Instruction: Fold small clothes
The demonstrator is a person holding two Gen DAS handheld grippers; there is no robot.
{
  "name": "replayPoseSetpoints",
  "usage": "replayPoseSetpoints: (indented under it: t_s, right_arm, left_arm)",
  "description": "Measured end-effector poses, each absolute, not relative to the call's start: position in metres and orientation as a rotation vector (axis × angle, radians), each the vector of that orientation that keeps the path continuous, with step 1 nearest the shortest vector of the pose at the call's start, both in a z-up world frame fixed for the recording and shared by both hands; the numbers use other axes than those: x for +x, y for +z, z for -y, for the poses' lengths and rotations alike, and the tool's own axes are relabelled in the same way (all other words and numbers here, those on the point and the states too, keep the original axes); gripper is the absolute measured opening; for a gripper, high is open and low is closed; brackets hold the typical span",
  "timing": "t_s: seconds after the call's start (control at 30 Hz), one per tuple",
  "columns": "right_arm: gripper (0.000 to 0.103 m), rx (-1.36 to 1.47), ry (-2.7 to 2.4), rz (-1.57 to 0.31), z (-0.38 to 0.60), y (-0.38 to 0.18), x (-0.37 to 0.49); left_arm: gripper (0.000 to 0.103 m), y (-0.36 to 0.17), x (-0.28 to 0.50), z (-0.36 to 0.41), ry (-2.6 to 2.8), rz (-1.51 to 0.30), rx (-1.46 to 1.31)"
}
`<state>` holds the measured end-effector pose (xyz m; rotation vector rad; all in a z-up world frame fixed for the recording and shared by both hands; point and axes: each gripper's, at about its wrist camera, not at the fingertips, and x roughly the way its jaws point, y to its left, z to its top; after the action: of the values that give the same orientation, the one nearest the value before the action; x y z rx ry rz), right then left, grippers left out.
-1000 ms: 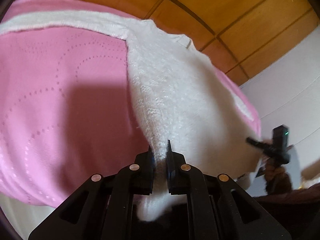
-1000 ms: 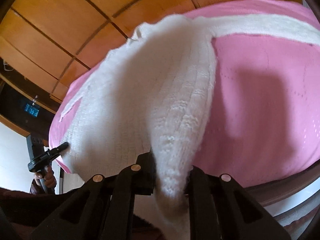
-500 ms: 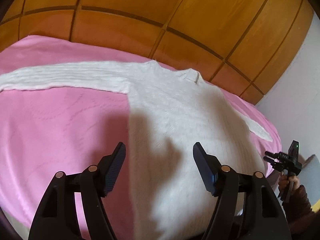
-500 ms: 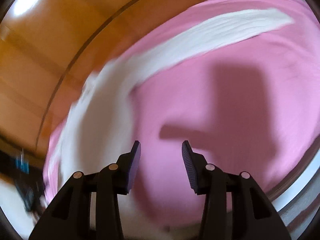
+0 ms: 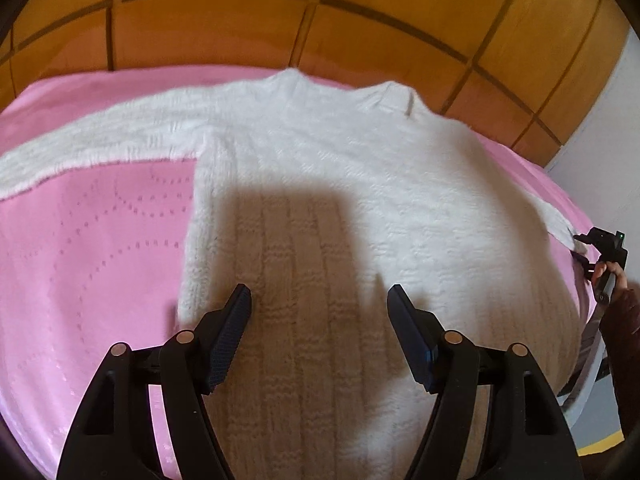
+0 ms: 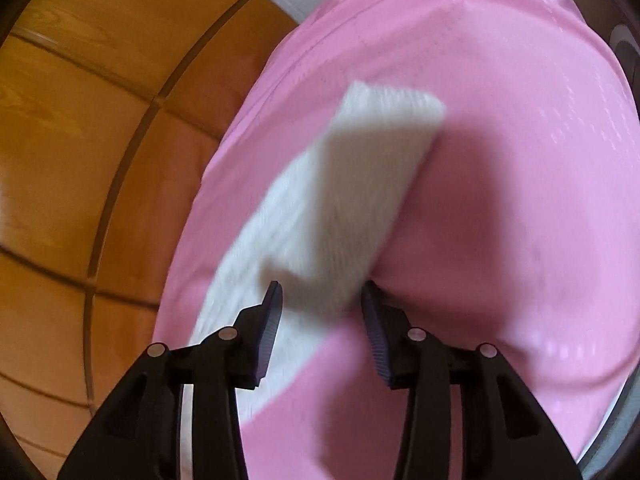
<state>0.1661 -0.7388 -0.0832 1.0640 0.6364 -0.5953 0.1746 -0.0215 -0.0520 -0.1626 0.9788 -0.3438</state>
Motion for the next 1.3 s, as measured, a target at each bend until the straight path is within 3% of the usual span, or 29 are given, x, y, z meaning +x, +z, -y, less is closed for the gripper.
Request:
replayPoseSetpoints:
  t_s: [0.07,0.3,0.6,1.07,1.13,1.23,1.3]
  right_arm:
    - [0.006,1.004,-0.656,-0.674,0.745,-0.081,0.175]
    - [0.005,0.793,-0.681,-0.665,0.728,-0.037,0.210]
    - [0.005,0.450,-0.204,-0.682,0.555,0.028,0.271]
    - [0.005,0.271,0.246,-0.848,0.292,-0.014,0.322]
    - [0.007,0.269,0.255,-0.862,0.278,-0.018,0.321]
    - [0.020,0.294,0.265,-0.863,0.270,-0.019,0.325]
    - [0.050,0.315,0.257,-0.850,0.277,-0.018,0.317]
  left_arm:
    - [0.069,-0.054,0.175,0.021,-0.337,-0.981,-0.163]
    - [0.073,-0.059,0.179,0.028,-0.337,-0.975,-0.117]
    - [0.075,-0.054,0.181,0.022,-0.354,-0.959,-0.177]
    - [0.075,-0.039,0.186,-0.005,-0.329,-0.925,-0.252]
    - [0.075,-0.039,0.189,-0.007,-0.329,-0.931,-0.268]
    - [0.075,-0.036,0.189,-0.008,-0.349,-0.925,-0.285]
    - [0.075,-0.034,0.190,-0.006,-0.353,-0.911,-0.287]
